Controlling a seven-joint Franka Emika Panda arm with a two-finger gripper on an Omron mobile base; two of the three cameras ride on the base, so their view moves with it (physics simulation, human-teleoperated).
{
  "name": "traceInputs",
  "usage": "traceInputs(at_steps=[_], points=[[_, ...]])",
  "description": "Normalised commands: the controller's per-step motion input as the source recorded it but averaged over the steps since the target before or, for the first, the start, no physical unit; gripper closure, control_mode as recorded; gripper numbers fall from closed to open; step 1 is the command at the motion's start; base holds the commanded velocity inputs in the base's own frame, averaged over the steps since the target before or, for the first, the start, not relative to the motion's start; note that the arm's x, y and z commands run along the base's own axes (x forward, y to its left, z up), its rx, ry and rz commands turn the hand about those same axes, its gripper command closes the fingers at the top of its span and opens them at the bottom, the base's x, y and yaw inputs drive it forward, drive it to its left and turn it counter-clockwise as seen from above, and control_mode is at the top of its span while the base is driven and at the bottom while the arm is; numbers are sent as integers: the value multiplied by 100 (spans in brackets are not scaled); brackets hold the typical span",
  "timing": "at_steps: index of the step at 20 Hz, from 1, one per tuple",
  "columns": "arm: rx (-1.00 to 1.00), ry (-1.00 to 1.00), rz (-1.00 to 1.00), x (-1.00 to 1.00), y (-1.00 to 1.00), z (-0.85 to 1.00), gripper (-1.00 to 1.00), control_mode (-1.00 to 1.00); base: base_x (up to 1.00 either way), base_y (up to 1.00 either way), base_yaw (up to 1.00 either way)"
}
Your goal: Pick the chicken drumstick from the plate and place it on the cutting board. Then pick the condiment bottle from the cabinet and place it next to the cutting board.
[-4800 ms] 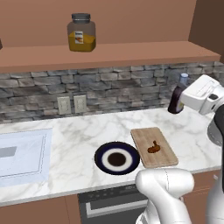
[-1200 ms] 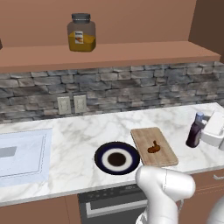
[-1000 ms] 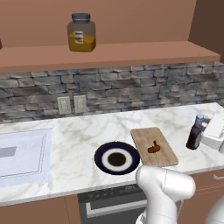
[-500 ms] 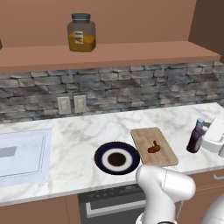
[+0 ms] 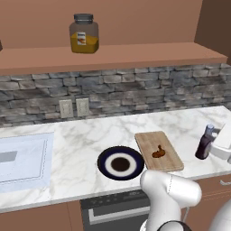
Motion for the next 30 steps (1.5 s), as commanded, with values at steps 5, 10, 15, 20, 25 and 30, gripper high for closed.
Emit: traceInputs(at_steps=[5,10,15,20,25,30], points=[[0,0,0,0,-11,-11,100,-100,0,0,0],[0,1,0,0,-5,-16,100,-100,0,0,0],[0,0,0,2,-4,-20,100,-100,0,0,0],[0,0,0,7,-2,-23,100,-100,0,0,0],[0,0,0,12,0,-20,100,-100,0,0,0],[0,0,0,12,-2,-19,100,-100,0,0,0]])
